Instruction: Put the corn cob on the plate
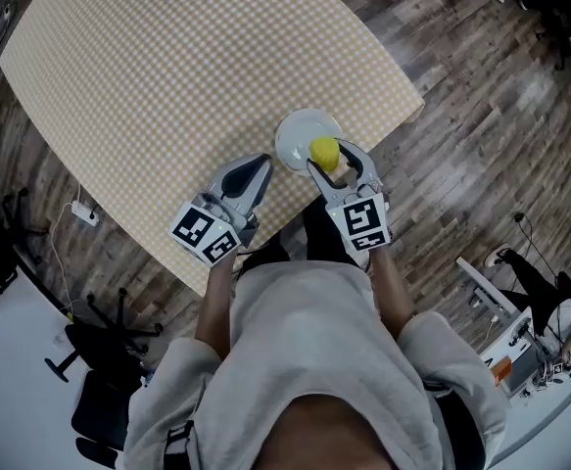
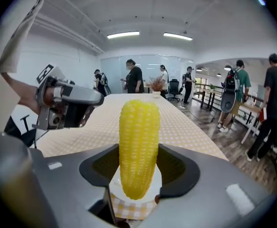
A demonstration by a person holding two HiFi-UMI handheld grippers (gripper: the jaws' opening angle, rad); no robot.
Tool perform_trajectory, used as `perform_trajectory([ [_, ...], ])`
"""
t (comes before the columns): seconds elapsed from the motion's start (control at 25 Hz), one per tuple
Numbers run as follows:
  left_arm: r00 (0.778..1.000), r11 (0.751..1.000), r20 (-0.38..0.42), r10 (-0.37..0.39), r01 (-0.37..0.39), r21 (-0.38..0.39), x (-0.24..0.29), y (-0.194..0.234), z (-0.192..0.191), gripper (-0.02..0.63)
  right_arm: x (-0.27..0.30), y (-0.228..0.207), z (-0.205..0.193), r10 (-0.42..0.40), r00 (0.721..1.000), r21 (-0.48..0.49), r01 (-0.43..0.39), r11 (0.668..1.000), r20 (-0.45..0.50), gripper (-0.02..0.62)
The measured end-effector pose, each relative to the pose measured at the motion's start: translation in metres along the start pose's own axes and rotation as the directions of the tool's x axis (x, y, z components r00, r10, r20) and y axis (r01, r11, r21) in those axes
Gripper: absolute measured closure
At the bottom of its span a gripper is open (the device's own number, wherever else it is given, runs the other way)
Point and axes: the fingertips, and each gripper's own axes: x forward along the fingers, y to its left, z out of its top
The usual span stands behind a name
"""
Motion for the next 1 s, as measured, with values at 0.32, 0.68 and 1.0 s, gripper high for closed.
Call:
perform_trajectory([
  [0.32,0.999,1.000,0.033,0.006,-0.005,-0.021,-0.004,0.001,0.004,0.598,0.010,0.015,-0.020,-0.070,0.985,-0.571,-0.032,0.820,-0.157,0.353],
  [0.68,0.999,1.000,0.030,0.015,-0.014,-0.024,0.001,0.006,0.004,0.598,0.021,0.018,-0.042,-0.133,0.962,-0.794,-0.113,0.597,-0.237,0.353],
  [1.0,1.000,1.000,0.022,0.008,-0.007,-0.019,0.002,0.000,0.003,0.598,0.033,0.018,-0.041,-0.131,0.952,-0.817,-0.163,0.554,-0.278,0.353],
])
